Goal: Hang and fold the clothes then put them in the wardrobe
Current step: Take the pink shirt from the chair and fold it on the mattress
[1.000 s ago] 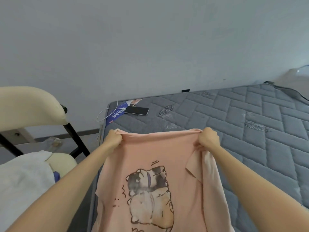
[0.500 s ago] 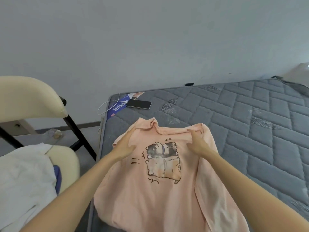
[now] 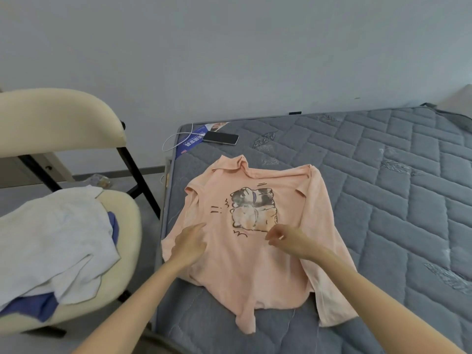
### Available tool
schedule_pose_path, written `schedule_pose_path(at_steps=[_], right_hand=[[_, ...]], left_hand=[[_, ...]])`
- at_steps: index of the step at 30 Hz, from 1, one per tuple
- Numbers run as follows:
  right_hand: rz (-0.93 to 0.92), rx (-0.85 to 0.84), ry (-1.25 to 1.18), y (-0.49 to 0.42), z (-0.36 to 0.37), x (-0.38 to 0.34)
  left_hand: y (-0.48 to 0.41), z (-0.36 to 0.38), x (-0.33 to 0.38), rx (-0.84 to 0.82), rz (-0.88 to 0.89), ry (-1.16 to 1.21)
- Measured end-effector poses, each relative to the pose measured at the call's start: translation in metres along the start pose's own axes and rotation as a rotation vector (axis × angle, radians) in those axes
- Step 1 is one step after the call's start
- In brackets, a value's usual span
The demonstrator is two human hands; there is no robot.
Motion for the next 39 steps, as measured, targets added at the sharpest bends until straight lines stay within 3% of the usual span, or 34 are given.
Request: schedule_pose_path(at_steps=[4,9,11,13,15,17,21,23,27,29,36,39], right_hand=[[-0.096,-0.170,0.116,0.029,0.039,-0.007],[-0.237,-0.254,0.237,0.052,0.080,-0.019],[-0.280,-0.248,0.342,0.057,0.095,-0.021],[-0.358,-0.159,0.616,0.059,0.108,-0.021],[-0.431,-0.076,0.792,0.062,0.117,-0.022],[-0.523,0.010,0.871,0.066,0.122,-0.025],[-0.550,0.099,0.852,0.070,0.123,-0.022],[-0.457,0.044,0.681,0.072,0.120,-0.017],[-0.281,0.124,0.188,0.084,0.113,-0.004],[-0.272,0.129,0.108,0.090,0.111,-0.003],[-0.334,0.127,0.309,0.094,0.122,-0.008],[-0.352,0.146,0.395,0.092,0.129,-0.007]], left_hand=[[0.032,0.018,-0.018,-0.024,-0.210,0.114],[0.063,0.035,-0.030,0.096,-0.243,0.295],[0.070,0.040,-0.034,0.182,-0.176,0.531],[0.075,0.042,-0.039,0.248,-0.204,0.867],[0.076,0.045,-0.043,0.227,-0.305,1.197],[0.075,0.051,-0.045,0.135,-0.341,1.337],[0.076,0.059,-0.041,0.058,-0.300,1.336],[0.076,0.058,-0.040,0.033,-0.239,1.322],[0.081,0.049,-0.042,0.099,-0.200,1.205],[0.084,0.045,-0.047,0.148,-0.228,1.082],[0.097,0.041,-0.062,0.201,-0.237,0.859],[0.104,0.040,-0.066,0.186,-0.152,0.658]])
Point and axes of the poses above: each hand's wrist, its own y-axis away from the middle knuckle, its own z-axis out of the palm, x = y × z, the point moved 1 cm from there along -y, towards the middle knuckle, and after that the axes turned 8 degrees about -x, right-handed, at the moved point
